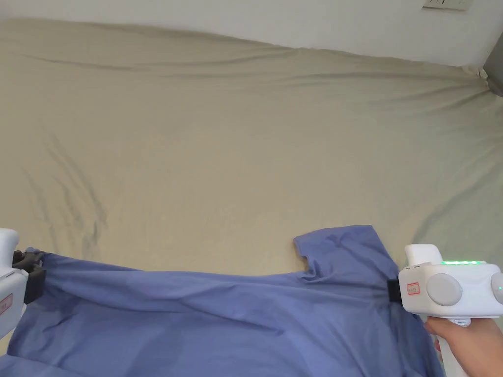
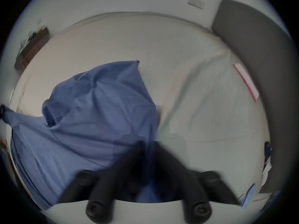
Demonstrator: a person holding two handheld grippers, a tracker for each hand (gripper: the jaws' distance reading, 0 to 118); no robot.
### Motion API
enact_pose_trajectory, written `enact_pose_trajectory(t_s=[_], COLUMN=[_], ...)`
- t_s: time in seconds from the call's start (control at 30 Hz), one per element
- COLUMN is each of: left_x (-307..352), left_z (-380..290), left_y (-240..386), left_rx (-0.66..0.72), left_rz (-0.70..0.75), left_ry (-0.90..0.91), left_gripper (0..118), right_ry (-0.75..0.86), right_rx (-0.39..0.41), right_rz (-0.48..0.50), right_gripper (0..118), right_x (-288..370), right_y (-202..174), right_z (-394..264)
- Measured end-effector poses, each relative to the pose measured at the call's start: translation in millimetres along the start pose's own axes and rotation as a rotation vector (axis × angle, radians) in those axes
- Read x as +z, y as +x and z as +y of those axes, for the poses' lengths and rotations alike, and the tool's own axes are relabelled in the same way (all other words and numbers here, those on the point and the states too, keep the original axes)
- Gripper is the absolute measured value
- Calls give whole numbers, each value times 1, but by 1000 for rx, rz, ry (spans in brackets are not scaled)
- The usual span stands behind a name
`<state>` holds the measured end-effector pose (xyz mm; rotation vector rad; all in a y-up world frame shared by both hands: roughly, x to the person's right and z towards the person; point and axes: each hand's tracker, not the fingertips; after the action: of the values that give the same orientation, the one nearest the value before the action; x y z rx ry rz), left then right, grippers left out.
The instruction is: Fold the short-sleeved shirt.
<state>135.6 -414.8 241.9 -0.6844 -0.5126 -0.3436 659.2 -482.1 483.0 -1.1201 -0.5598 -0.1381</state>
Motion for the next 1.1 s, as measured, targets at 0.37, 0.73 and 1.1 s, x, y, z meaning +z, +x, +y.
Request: enact_pose_trajectory(t_s=[0.37, 0.73, 1.1], left_x=[60, 115, 107], left_z=[15, -33, -124], left_y=[-6, -20, -15], left_rx=[7, -55, -176], left_rz=[-3, -15, -75], left_ry=[77, 7, -234], left_gripper=[1, 1, 1], right_ry=[177, 136, -109], right_rx=[-4, 161, 237], right_rz=[78, 160, 196], right_gripper=[3, 3, 3], right_x=[123, 213, 174], right_y=[27, 31, 17], right_z=[1, -82, -177])
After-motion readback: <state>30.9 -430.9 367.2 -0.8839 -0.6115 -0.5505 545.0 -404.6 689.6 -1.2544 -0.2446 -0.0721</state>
